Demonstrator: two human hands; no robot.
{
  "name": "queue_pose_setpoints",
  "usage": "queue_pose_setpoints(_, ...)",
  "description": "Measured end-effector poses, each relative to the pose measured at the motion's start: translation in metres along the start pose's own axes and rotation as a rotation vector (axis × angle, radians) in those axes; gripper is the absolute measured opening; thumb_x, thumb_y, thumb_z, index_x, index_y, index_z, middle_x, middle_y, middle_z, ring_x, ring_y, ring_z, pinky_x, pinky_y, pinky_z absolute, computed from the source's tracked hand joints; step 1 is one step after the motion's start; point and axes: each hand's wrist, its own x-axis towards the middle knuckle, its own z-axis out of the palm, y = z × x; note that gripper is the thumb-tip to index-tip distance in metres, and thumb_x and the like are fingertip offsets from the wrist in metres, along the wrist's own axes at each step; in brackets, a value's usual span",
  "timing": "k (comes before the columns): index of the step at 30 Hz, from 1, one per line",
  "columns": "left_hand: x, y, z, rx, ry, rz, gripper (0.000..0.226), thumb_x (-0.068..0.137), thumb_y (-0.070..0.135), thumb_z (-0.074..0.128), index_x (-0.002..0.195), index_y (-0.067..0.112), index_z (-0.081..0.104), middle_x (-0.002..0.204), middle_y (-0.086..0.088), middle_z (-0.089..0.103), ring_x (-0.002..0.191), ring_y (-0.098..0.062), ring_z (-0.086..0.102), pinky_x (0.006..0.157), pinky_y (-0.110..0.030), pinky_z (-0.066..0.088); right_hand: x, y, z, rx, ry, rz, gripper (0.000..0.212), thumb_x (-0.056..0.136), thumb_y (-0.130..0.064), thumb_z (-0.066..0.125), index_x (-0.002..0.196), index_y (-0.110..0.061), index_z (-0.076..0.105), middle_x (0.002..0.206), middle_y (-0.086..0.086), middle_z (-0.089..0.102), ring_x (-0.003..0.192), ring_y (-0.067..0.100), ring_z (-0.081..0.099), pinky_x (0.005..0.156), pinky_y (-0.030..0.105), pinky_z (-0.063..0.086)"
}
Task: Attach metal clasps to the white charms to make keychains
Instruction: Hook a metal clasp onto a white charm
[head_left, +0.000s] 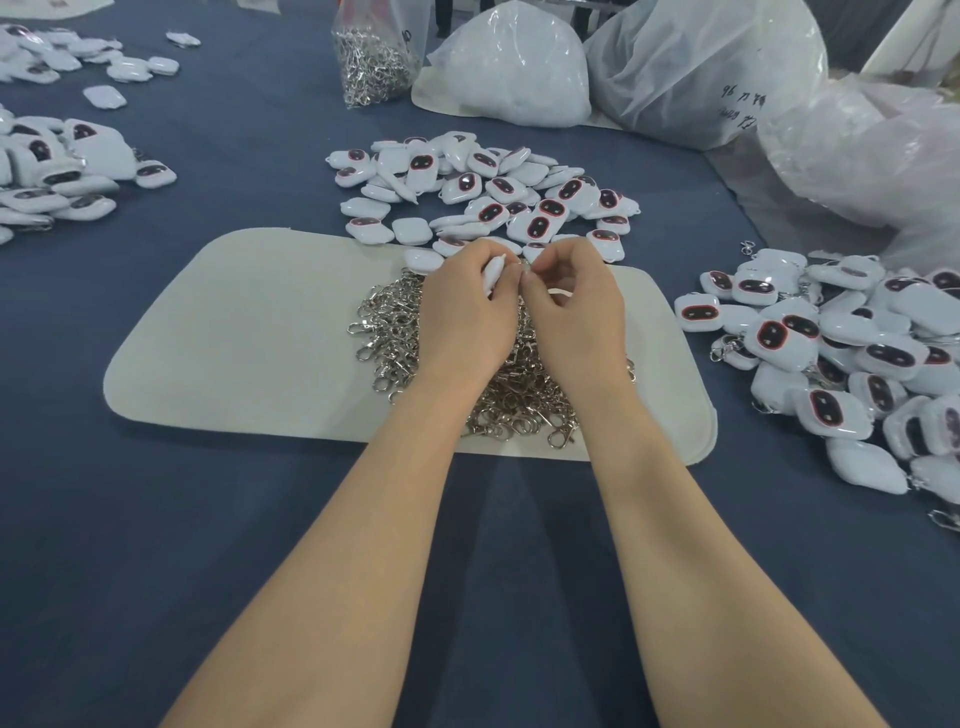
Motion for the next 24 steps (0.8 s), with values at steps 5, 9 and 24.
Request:
queue_pose_setpoints(5,-0.0005,-0.0004,0.0025,0.007,0.002,0.001,0.009,0.093,0.014,0.054,0.09,0.014,0.063,0.076,0.014,0.054,0.066,0.002,0.049,0.06,-0.005,0.034,-0.0003,0.0009,0.0001,0.001,0.022,-0.011,0.014,0.089,-0.006,0.058,0.086,-0.018,0.051,0.079,-0.013,0.055,0.07,-0.009,0.05,0.065,0.008,0.04)
queue_pose_setpoints(9,-0.0008,-0.0012,0.0031,0.031,0.008,0.011,0.01,0.093,0.014,0.053,0.088,0.015,0.061,0.076,0.013,0.053,0.065,0.006,0.047,0.059,-0.001,0.033,-0.0004,0.0011,0.0009,-0.017,0.016,-0.016,0.013,0.09,-0.007,0.059,0.087,-0.017,0.052,0.079,-0.013,0.055,0.07,-0.008,0.05,0.065,0.008,0.04)
queue_pose_setpoints(24,-0.0014,-0.0014,0.002,0.038,-0.008,-0.015,0.014,0.093,0.015,0.053,0.096,0.009,0.065,0.086,0.003,0.062,0.075,-0.012,0.053,0.06,-0.015,0.035,-0.0034,0.0042,0.0011,-0.147,-0.051,-0.147,0.01,0.093,-0.002,0.048,0.091,-0.011,0.046,0.083,0.006,0.06,0.078,0.024,0.057,0.07,0.03,0.045)
